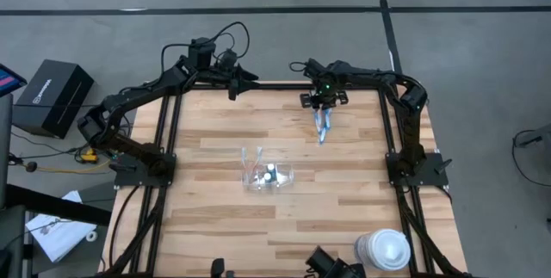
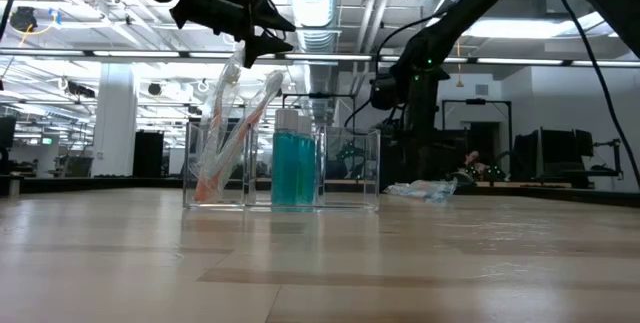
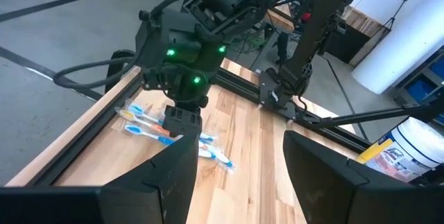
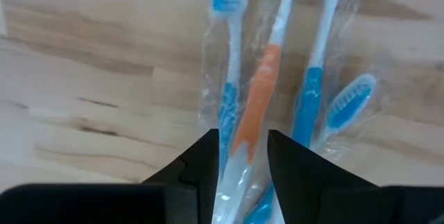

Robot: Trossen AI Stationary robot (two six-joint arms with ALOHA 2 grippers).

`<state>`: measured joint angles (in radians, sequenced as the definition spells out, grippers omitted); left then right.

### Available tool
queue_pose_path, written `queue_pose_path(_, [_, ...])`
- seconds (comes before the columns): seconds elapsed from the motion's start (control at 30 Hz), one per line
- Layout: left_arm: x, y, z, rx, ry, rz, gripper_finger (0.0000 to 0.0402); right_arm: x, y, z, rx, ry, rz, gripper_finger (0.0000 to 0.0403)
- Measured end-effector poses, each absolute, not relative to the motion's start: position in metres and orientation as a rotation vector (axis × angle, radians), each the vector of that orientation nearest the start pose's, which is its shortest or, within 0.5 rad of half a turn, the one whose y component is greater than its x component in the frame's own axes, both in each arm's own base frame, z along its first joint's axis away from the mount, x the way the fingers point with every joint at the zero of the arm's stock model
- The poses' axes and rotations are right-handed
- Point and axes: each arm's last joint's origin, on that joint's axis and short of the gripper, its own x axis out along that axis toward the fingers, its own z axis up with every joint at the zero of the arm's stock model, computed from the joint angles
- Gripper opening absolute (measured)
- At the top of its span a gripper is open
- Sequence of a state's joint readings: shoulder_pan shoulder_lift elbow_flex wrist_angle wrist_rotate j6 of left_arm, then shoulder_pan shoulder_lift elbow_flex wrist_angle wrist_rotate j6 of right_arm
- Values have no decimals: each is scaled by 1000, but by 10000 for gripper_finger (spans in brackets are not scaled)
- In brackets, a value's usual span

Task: Pick & Place toothbrushing station
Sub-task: Put the orange toothbrush into the transparent organizer

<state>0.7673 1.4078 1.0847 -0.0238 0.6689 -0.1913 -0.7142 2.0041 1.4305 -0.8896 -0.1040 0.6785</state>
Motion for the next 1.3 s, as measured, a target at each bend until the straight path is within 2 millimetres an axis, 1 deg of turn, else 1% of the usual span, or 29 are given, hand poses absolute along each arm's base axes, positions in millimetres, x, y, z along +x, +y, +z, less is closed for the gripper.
queue_pose_path(0.5, [238,204,312,-414,255,110,206,288,-250,165,1150,1143,-982,113])
queue_pose_path(0.63, [236,206,312,-414,253,104,206,288,-250,158,1171,1166,-988,113])
queue_pose_path(0.8, [231,211,312,-419,248,117,206,290,-251,160,1167,1147,-992,110])
queue_pose_path(0.9, [229,214,312,-421,246,128,206,289,-251,160,1168,1146,-992,93])
queue_pose_path(1.17, [228,215,312,-425,245,132,206,288,-253,160,1169,1134,-995,21])
queue_pose_path(1.3, [228,215,312,-425,245,132,206,287,-256,160,1164,1132,-994,2])
